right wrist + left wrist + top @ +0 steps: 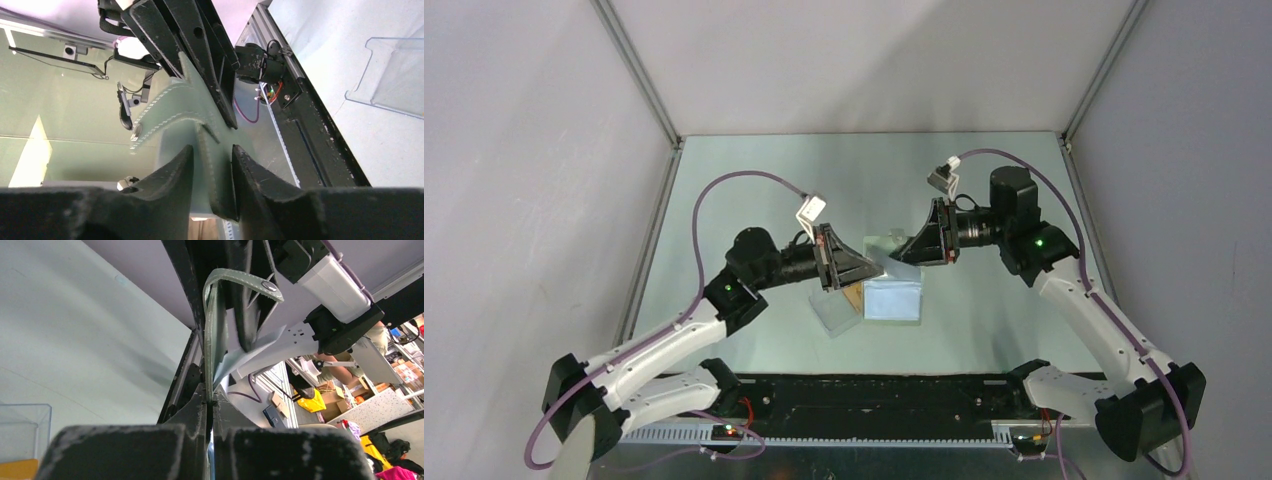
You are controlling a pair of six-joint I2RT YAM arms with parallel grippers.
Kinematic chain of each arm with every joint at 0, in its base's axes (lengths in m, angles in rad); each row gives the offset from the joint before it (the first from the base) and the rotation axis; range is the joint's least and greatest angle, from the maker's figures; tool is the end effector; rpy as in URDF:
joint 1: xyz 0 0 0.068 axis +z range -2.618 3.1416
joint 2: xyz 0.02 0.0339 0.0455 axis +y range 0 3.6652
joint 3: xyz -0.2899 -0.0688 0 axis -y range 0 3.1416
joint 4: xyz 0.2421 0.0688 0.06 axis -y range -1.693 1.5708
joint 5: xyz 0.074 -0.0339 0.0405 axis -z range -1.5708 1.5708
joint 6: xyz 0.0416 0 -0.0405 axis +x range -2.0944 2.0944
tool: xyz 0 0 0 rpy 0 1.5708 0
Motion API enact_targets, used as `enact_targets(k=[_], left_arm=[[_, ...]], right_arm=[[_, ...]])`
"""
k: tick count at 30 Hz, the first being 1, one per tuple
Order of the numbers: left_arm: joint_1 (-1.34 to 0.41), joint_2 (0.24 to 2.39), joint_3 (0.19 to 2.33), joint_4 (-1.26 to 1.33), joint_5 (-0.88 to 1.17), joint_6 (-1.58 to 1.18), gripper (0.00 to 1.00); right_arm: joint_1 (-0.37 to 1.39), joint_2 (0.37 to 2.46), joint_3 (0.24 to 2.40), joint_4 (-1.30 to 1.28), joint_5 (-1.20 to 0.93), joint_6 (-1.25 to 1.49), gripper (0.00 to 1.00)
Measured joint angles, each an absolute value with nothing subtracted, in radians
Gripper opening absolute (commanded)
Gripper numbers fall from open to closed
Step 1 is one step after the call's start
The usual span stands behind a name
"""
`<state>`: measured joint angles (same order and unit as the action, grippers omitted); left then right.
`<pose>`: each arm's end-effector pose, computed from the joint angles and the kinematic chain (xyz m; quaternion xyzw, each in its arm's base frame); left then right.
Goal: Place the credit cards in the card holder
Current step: Open the card holder at the center of the board.
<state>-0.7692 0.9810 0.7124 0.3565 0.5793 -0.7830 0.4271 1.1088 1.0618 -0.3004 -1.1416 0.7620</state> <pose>0.1397 -0.1669 0.3576 0.2062 0.6487 -0.6328 0.3693 0.1857 0.1261 0.3905 -0.1911 0.7310 0.6371 0.1525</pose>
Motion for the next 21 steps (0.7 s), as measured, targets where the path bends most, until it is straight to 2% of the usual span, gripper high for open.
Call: enact_targets(k=[1,3,5,7,11,17,19,21], left_arm=[[-0.769,0.981,0.706,0.358,0.58,-0.786,0.0],[-0.769,0.974,0.69,0.357,0.577,-0.788,0.0],[-0.769,0.961,0.669,0.356,0.566,-0.794,0.0],[-0.769,0.941,0.653,0.353,0.545,-0.805,0.0],[-0.769,0.916,0.648,0.354,0.517,-0.825,0.0],[-0.769,0.9,0.649,0.357,0.51,-0.847,0.0],[-0.769,0.9,0.649,0.356,0.517,-0.851,0.0],[-0.769,0.901,0.653,0.356,0.527,-0.857,0.0]], right_arm=[[0.421,1.109,1.062,-0.3,-1.142,0.762,0.58],[0.405,1.104,1.061,-0.303,-1.138,0.759,0.82],[0.373,1.088,1.06,-0.319,-1.127,0.749,0.93],[0.322,1.056,1.06,-0.345,-1.11,0.723,0.99],[0.268,0.998,1.06,-0.395,-1.093,0.66,0.99],[0.316,0.993,1.06,-0.473,-1.083,0.564,0.99],[0.372,1.003,1.06,-0.477,-1.076,0.549,0.96],[0.426,1.013,1.06,-0.471,-1.067,0.548,0.87]])
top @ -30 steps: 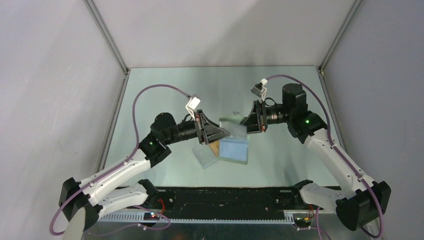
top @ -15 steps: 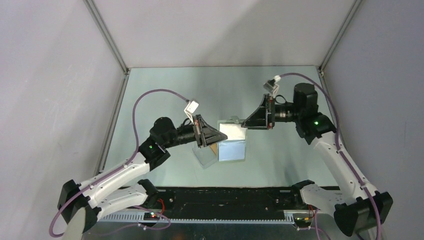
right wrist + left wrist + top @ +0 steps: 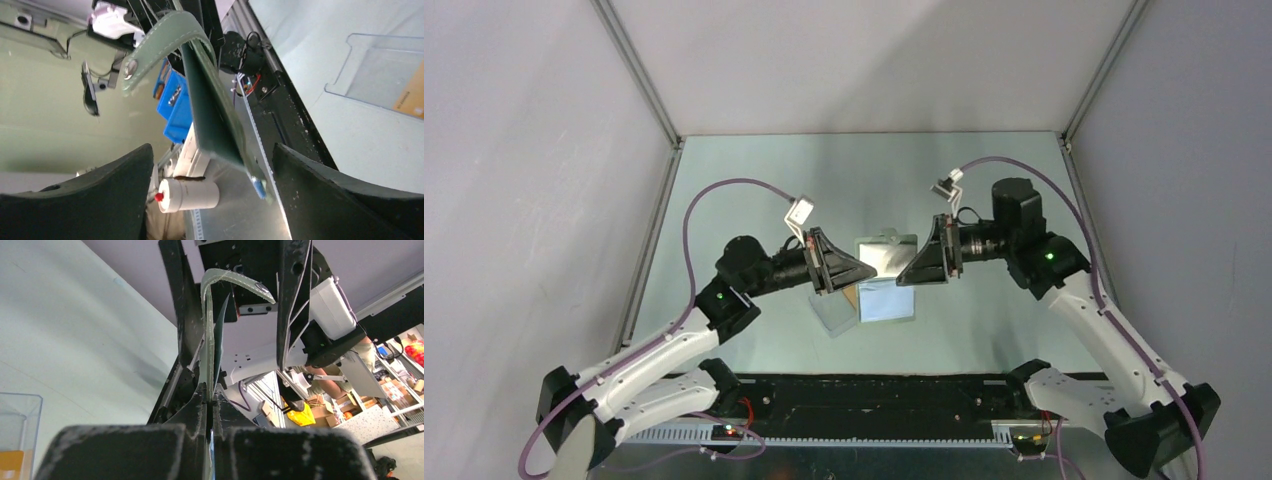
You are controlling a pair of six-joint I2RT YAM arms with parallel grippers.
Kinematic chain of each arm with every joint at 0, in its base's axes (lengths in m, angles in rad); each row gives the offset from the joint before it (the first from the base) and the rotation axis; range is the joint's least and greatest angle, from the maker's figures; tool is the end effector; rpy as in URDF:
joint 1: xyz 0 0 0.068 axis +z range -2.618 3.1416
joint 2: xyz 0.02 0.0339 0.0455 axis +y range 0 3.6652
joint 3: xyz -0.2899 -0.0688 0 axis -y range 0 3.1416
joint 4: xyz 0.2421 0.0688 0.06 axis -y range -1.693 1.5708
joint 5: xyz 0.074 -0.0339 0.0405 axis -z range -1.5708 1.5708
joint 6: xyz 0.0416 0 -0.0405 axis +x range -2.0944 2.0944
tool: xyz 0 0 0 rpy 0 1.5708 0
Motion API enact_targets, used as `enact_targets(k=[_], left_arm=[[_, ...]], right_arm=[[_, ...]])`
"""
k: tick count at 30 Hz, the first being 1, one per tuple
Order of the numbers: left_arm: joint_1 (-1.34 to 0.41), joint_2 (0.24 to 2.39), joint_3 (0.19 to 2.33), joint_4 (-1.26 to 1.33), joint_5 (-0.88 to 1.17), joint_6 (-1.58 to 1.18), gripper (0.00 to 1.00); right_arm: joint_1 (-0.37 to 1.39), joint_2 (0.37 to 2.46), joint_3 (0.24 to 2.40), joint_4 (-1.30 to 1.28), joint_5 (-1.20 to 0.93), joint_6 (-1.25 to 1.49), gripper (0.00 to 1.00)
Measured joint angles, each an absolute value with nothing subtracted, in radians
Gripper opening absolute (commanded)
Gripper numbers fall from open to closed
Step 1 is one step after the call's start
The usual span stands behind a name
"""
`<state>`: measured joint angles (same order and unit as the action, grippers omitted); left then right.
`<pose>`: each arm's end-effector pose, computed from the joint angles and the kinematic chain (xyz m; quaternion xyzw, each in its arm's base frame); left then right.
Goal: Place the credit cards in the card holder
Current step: Open the card holder at the center of the board.
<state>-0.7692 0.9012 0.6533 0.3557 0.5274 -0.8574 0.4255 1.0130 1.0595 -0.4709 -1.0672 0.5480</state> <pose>0.1283 -0.1533 0.3514 0.1654 0.6528 -0.6416 0.3671 0.1592 0.1122 0.3919 -0.2310 0.7389 0.5961 0.2128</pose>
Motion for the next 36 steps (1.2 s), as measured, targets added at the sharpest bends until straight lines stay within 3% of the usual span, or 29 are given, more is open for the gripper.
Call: enact_targets(k=[2,3,4,5,6,7,8,9,12,18,23,27,29,32,34,36], left_arm=[[-0.769,0.903,0.663,0.356,0.538,-0.86,0.0],[-0.769,0.903,0.667,0.357,0.545,-0.864,0.0],[-0.769,0.903,0.671,0.357,0.547,-0.865,0.02],[-0.769,0.903,0.674,0.357,0.55,-0.865,0.09],[-0.769,0.903,0.677,0.358,0.553,-0.865,0.18],[-0.769,0.902,0.678,0.359,0.553,-0.866,0.36],[-0.769,0.901,0.678,0.36,0.553,-0.866,0.46],[-0.769,0.9,0.678,0.357,0.553,-0.867,0.63],[-0.769,0.894,0.676,0.36,0.545,-0.872,0.87],[-0.774,0.86,0.637,0.377,0.511,-0.883,0.95],[-0.792,0.892,0.633,0.419,0.501,-0.902,0.93],[-0.815,0.951,0.633,0.468,0.501,-0.922,0.82],[-0.826,0.981,0.633,0.494,0.501,-0.935,0.7],[-0.838,1.017,0.633,0.535,0.503,-0.956,0.26],[-0.842,1.036,0.634,0.563,0.508,-0.969,0.05],[-0.844,1.045,0.634,0.587,0.519,-0.972,0.01]], right_arm=[[0.474,1.029,1.06,-0.448,-1.061,0.552,0.73],[0.496,1.04,1.06,-0.432,-1.059,0.556,0.56],[0.512,1.051,1.06,-0.418,-1.058,0.561,0.45],[0.524,1.061,1.06,-0.405,-1.058,0.562,0.23],[0.533,1.073,1.06,-0.391,-1.058,0.571,0.13],[0.542,1.085,1.059,-0.38,-1.059,0.576,0.02],[0.545,1.096,1.058,-0.37,-1.06,0.588,0.0],[0.546,1.102,1.057,-0.363,-1.06,0.596,0.0],[0.535,1.099,1.056,-0.355,-1.051,0.614,0.0],[0.445,1.014,1.037,-0.314,-0.968,0.694,0.0],[0.414,0.907,0.958,-0.214,-0.897,0.811,0.0],[0.414,0.887,0.918,-0.149,-0.871,0.887,0.0],[0.414,0.887,0.909,-0.128,-0.862,0.917,0.0],[0.414,0.884,0.897,-0.09,-0.853,0.955,0.0],[0.412,0.879,0.882,-0.053,-0.852,0.986,0.0],[0.407,0.876,0.869,-0.021,-0.859,1.015,0.0]])
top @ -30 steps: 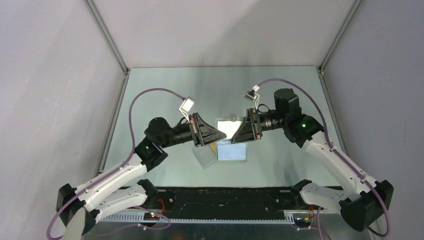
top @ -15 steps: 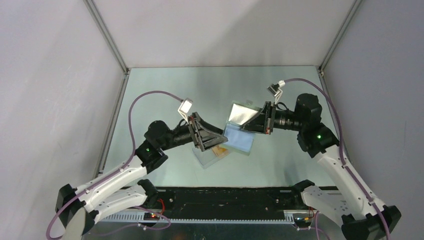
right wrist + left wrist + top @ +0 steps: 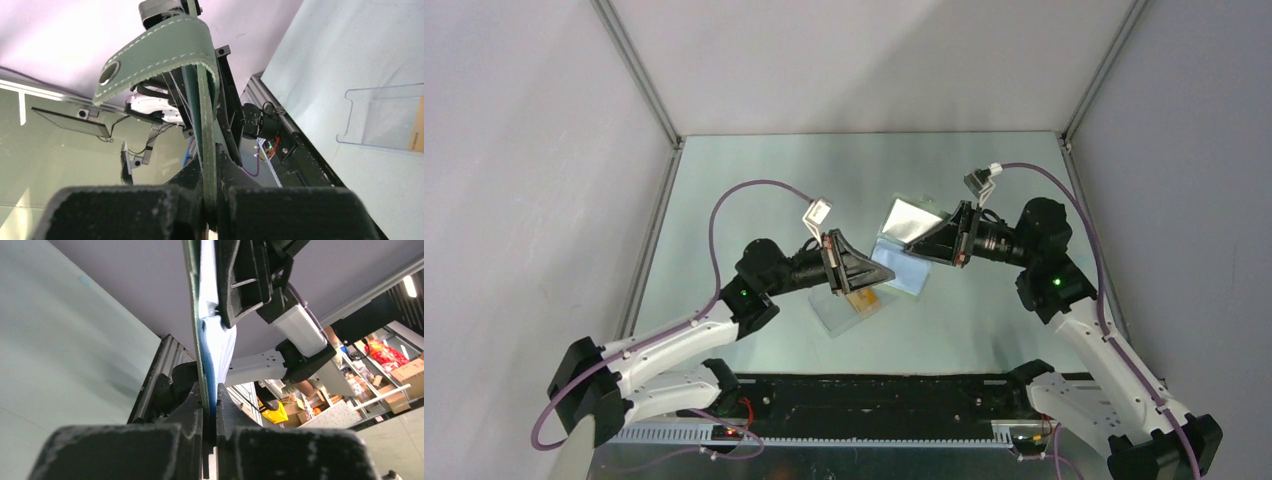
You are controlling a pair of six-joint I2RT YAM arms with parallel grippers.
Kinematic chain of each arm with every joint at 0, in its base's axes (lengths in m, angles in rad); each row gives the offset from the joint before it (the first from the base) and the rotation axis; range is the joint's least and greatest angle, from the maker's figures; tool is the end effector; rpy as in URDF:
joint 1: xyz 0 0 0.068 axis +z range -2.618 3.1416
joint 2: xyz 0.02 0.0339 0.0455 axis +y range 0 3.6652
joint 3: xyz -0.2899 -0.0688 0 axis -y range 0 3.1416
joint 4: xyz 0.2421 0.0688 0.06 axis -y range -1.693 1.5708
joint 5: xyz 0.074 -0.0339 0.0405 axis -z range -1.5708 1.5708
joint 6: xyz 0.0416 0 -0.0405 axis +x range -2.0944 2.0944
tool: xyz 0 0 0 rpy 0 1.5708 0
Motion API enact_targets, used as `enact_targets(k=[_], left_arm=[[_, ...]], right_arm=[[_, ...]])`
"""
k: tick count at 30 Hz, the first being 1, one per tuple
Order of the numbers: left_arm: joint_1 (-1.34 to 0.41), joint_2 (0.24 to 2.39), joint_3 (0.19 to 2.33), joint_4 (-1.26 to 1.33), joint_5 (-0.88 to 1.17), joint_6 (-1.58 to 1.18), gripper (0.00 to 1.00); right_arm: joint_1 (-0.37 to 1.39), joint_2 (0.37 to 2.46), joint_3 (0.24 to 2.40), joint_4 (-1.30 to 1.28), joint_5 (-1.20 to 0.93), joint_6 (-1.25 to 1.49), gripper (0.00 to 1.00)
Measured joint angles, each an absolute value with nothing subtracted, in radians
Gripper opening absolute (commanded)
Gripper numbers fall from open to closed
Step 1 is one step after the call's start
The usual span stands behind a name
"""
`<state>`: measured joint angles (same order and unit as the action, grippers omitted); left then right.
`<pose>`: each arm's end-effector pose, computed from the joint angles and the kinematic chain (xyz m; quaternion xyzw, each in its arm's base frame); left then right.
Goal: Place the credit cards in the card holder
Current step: Open the card holder at the center of the board.
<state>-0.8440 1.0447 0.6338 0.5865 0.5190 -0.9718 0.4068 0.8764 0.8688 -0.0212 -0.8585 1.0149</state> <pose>0.1366 -0.1847 0.3417 0.1566 0.6322 -0.6853 0.3259 0.1512 0.0994 0.3915 -0.0815 0.7091 0.6396 0.2854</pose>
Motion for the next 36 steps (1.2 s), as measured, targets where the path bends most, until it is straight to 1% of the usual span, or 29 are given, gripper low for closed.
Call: enact_targets(k=[2,3,4,5,6,7,8,9,11,13,18,23,25,26,27,28,29,30,31,32,36], left_arm=[[-0.844,1.045,0.634,0.605,0.53,-0.967,0.0],[-0.844,1.045,0.634,0.611,0.534,-0.965,0.0],[-0.844,1.044,0.634,0.617,0.537,-0.96,0.0],[-0.844,1.042,0.634,0.62,0.538,-0.955,0.0],[-0.846,1.038,0.633,0.622,0.539,-0.941,0.0],[-0.849,1.034,0.633,0.623,0.543,-0.933,0.0],[-0.849,1.026,0.63,0.624,0.548,-0.919,0.0],[-0.849,1.011,0.622,0.621,0.554,-0.903,0.0],[-0.849,0.992,0.611,0.611,0.559,-0.878,0.0],[-0.849,0.986,0.608,0.589,0.569,-0.857,0.0],[-0.849,0.993,0.609,0.554,0.592,-0.838,0.0],[-0.849,1.0,0.611,0.525,0.611,-0.834,0.0],[-0.849,1.0,0.612,0.514,0.616,-0.832,0.0],[-0.849,1.0,0.612,0.513,0.617,-0.83,0.0],[-0.849,1.0,0.614,0.51,0.623,-0.83,0.0],[-0.849,1.001,0.616,0.509,0.627,-0.83,0.0],[-0.849,1.0,0.617,0.509,0.633,-0.83,0.0],[-0.849,1.0,0.62,0.508,0.637,-0.83,0.0],[-0.849,1.0,0.622,0.506,0.641,-0.83,0.0],[-0.849,1.001,0.623,0.506,0.646,-0.829,0.0],[-0.849,1.0,0.623,0.496,0.649,-0.81,0.0]], right_arm=[[0.396,0.876,0.852,0.023,-0.879,1.056,0.02],[0.39,0.876,0.845,0.046,-0.892,1.079,0.08],[0.387,0.876,0.84,0.062,-0.9,1.095,0.1],[0.384,0.876,0.835,0.079,-0.914,1.115,0.16],[0.381,0.876,0.832,0.092,-0.925,1.131,0.18],[0.378,0.876,0.83,0.107,-0.941,1.153,0.26],[0.374,0.876,0.83,0.121,-0.952,1.171,0.29],[0.366,0.876,0.83,0.142,-0.96,1.192,0.36],[0.355,0.876,0.83,0.183,-0.974,1.226,0.43],[0.348,0.876,0.83,0.216,-0.988,1.249,0.48],[0.347,0.881,0.83,0.23,-1.018,1.255,0.51],[0.347,0.9,0.833,0.141,-1.027,1.173,0.56],[0.347,0.906,0.839,0.078,-1.028,1.121,0.51],[0.347,0.909,0.841,0.051,-1.029,1.099,0.41],[0.347,0.912,0.843,0.025,-1.03,1.077,0.37],[0.347,0.916,0.844,0.002,-1.032,1.056,0.26],[0.347,0.921,0.845,-0.015,-1.036,1.039,0.21],[0.347,0.926,0.846,-0.027,-1.039,1.027,0.09],[0.345,0.933,0.846,-0.039,-1.046,1.017,0.04],[0.343,0.942,0.847,-0.047,-1.056,1.01,0.0],[0.326,0.97,0.848,-0.055,-1.098,1.003,0.0]])
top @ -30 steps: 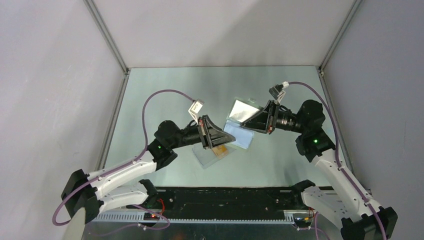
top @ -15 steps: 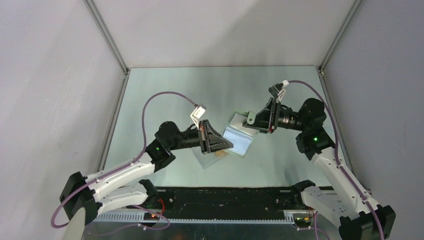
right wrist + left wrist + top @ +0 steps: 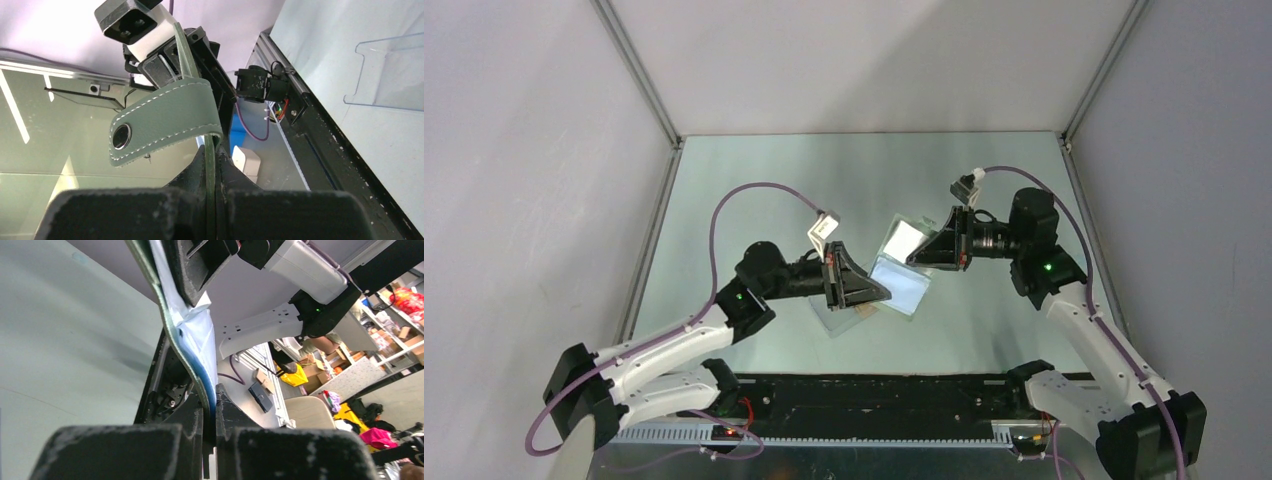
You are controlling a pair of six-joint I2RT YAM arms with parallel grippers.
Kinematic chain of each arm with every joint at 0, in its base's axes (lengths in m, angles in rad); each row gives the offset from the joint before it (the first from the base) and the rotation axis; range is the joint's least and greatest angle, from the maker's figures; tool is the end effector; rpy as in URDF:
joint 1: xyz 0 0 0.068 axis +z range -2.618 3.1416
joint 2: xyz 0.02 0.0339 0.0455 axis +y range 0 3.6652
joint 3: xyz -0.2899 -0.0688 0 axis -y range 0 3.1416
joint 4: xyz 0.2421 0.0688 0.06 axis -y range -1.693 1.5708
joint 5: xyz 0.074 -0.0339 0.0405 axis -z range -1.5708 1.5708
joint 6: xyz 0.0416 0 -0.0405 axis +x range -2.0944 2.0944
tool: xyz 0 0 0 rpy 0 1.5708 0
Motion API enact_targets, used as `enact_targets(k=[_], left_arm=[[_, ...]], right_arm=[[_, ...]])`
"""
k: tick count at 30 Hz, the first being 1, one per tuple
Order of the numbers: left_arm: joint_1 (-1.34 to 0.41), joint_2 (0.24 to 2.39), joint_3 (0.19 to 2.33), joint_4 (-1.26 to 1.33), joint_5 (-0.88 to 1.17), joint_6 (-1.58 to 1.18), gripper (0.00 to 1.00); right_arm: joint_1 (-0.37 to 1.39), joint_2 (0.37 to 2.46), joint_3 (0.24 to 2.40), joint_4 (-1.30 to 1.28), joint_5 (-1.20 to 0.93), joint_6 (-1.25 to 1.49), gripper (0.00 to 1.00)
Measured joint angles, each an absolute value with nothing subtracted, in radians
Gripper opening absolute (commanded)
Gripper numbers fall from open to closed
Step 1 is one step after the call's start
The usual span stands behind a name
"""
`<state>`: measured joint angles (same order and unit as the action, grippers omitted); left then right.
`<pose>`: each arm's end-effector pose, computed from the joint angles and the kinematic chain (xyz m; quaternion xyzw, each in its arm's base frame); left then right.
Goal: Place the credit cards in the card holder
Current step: Open the card holder at the center of the board.
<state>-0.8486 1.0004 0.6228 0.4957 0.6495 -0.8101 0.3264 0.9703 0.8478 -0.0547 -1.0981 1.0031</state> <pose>0.1246 -0.1795 0.3366 0.2506 0.6247 -0.6656 0.3222 0.1731 0.0977 0.3663 -0.0988 0.7283 0.6527 0.1840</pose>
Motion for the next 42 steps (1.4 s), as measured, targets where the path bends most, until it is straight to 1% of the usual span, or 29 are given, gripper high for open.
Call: enact_targets(k=[6,13,15,17,19,20,21,22,23,24,26,29,33,37,42], left_arm=[[-0.844,1.0,0.624,0.485,0.617,-0.759,0.0],[-0.826,1.031,0.655,0.485,0.615,-0.723,0.0],[-0.818,1.056,0.669,0.486,0.617,-0.722,0.02],[-0.808,1.087,0.69,0.485,0.625,-0.721,0.07],[-0.803,1.113,0.708,0.485,0.634,-0.722,0.2],[-0.8,1.126,0.718,0.484,0.639,-0.722,0.33],[-0.798,1.136,0.725,0.478,0.641,-0.718,0.4],[-0.796,1.141,0.728,0.468,0.642,-0.711,0.54],[-0.791,1.145,0.729,0.451,0.64,-0.71,0.6],[-0.786,1.147,0.729,0.43,0.633,-0.709,0.7],[-0.78,1.143,0.729,0.398,0.618,-0.698,0.78],[-0.775,1.104,0.717,0.35,0.552,-0.686,0.88],[-0.771,0.954,0.657,0.284,0.413,-0.67,0.96],[-0.769,0.801,0.611,0.229,0.253,-0.662,0.99],[-0.769,0.691,0.568,0.183,0.107,-0.662,0.99]], right_arm=[[0.308,0.976,0.848,0.049,-1.162,1.093,0.0],[0.301,0.973,0.848,0.14,-1.184,1.16,0.0],[0.295,0.97,0.848,0.148,-1.187,1.166,0.0],[0.289,0.965,0.848,0.15,-1.19,1.169,0.0],[0.284,0.961,0.848,0.15,-1.195,1.169,0.0],[0.281,0.959,0.848,0.147,-1.195,1.165,0.0],[0.277,0.959,0.848,0.14,-1.195,1.159,0.0],[0.274,0.958,0.848,0.132,-1.195,1.15,0.0],[0.272,0.957,0.848,0.118,-1.198,1.139,0.0],[0.27,0.956,0.848,0.103,-1.198,1.128,0.0],[0.258,0.955,0.849,0.057,-1.192,1.095,0.0],[0.228,0.956,0.849,-0.028,-1.168,1.035,0.0],[0.158,0.97,0.849,-0.126,-1.116,0.958,0.0],[0.078,0.996,0.849,-0.176,-1.059,0.91,0.0],[-0.024,1.004,0.811,-0.159,-0.994,0.899,0.0]])
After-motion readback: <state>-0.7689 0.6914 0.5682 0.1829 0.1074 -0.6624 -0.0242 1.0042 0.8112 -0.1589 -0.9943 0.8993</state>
